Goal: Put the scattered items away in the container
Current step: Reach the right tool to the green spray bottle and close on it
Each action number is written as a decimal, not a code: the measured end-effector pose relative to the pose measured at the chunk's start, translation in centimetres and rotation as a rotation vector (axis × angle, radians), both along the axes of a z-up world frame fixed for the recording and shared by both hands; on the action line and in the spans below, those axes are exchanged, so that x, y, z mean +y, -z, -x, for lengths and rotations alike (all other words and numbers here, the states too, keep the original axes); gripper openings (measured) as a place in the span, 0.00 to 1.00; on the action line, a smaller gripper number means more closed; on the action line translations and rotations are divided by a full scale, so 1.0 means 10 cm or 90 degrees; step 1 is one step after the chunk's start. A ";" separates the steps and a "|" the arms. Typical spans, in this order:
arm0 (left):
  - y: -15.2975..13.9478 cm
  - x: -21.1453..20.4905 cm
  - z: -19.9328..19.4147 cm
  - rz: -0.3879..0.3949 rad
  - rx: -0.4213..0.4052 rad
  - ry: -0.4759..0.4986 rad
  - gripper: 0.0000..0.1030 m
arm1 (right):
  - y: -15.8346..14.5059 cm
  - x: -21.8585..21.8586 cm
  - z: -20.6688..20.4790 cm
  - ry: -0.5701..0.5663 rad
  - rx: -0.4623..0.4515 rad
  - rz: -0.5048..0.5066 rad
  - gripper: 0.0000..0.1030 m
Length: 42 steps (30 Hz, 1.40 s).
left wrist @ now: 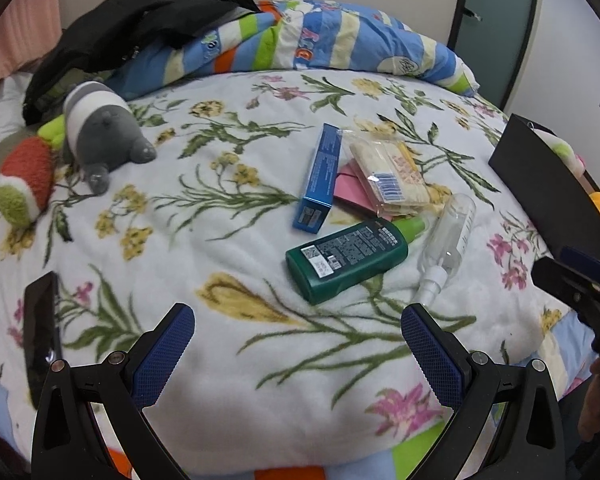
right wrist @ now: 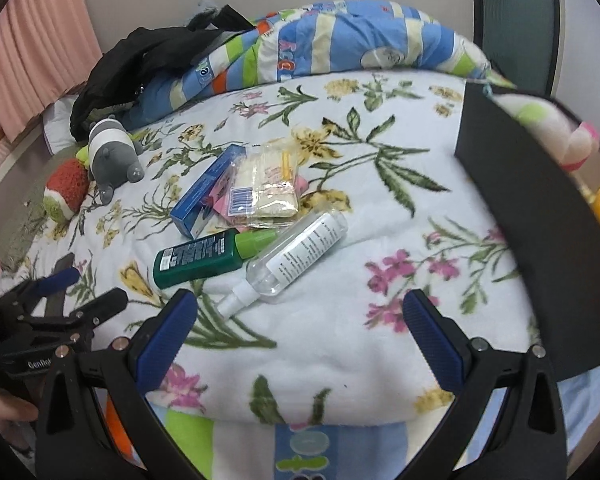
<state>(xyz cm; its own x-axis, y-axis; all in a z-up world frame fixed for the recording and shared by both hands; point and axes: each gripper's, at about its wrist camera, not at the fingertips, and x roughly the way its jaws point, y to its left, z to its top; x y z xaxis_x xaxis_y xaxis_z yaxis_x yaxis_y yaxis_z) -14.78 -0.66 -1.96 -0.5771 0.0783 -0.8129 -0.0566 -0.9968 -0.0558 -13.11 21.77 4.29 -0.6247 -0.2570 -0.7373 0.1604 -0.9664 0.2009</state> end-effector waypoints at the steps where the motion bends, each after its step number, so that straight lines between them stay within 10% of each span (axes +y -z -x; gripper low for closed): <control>1: 0.03 0.00 0.04 -0.004 -0.004 0.007 1.00 | 0.02 -0.01 0.04 0.000 -0.004 0.011 1.00; 8: 0.16 -0.07 0.22 -0.044 -0.012 0.052 1.00 | 0.10 -0.17 0.28 -0.026 -0.038 0.106 0.97; 12: 0.18 -0.13 0.34 -0.069 -0.015 0.073 0.99 | 0.11 -0.24 0.45 -0.057 -0.099 0.273 0.91; 18: 0.32 -0.22 0.56 -0.124 -0.067 0.079 0.75 | 0.35 -0.43 0.79 -0.037 -0.218 0.453 0.77; 30: 0.63 -0.34 0.85 -0.345 -0.174 0.048 0.74 | 0.83 -0.67 1.09 0.075 -0.350 0.388 0.68; 42: 0.86 -0.54 1.05 -0.458 -0.184 -0.065 0.59 | 0.82 -0.82 1.31 0.090 -0.289 0.342 0.69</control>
<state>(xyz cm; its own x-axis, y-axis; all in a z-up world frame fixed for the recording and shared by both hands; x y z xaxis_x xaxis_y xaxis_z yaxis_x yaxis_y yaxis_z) -25.32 -6.06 -10.57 -0.3833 0.6012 -0.7011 0.1484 -0.7091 -0.6893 -26.23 13.55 -3.93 -0.3408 -0.5970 -0.7263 -0.1712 -0.7202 0.6723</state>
